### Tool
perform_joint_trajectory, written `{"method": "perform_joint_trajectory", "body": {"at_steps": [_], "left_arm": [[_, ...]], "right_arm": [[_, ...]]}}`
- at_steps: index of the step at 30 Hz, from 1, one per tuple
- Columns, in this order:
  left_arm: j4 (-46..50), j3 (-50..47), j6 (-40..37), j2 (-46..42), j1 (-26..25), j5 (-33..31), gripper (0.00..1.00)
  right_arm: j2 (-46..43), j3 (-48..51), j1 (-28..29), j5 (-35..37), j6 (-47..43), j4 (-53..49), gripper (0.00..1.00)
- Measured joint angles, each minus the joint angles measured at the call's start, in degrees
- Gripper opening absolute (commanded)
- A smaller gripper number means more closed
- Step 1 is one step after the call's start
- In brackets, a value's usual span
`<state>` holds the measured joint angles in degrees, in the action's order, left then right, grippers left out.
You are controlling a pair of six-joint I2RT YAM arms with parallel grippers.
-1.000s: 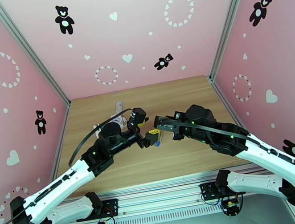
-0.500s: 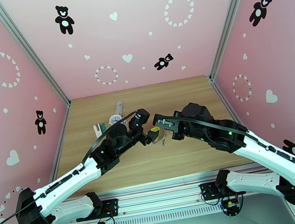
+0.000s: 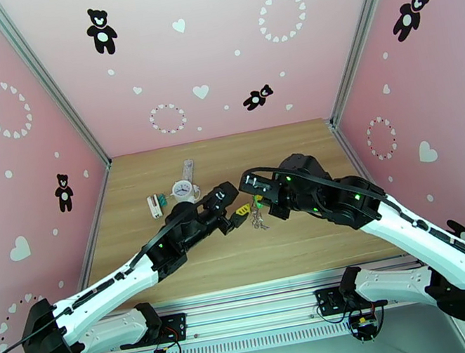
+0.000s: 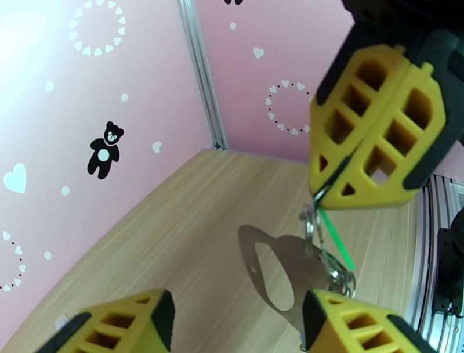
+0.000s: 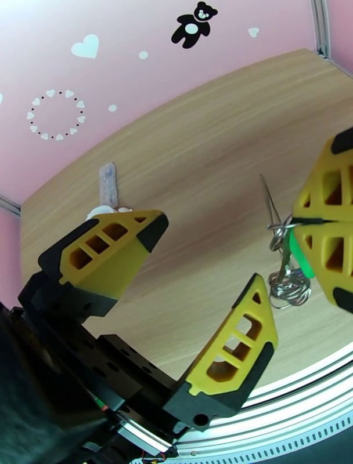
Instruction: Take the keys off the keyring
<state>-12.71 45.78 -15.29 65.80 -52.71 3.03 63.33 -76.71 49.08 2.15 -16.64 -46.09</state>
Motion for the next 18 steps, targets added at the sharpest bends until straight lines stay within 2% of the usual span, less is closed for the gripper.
{"method": "perform_joint_trajectory", "body": {"at_steps": [9,18], "left_arm": [[-1.90,0.98,0.04,0.87,0.00,4.57,0.57],[-2.23,1.11,0.87,1.62,-0.02,6.27,0.64]], "right_arm": [[-0.02,0.00,-0.04,-1.70,1.46,-0.98,0.00],[0.00,-0.02,-0.07,-1.97,2.12,-0.92,0.00]]}}
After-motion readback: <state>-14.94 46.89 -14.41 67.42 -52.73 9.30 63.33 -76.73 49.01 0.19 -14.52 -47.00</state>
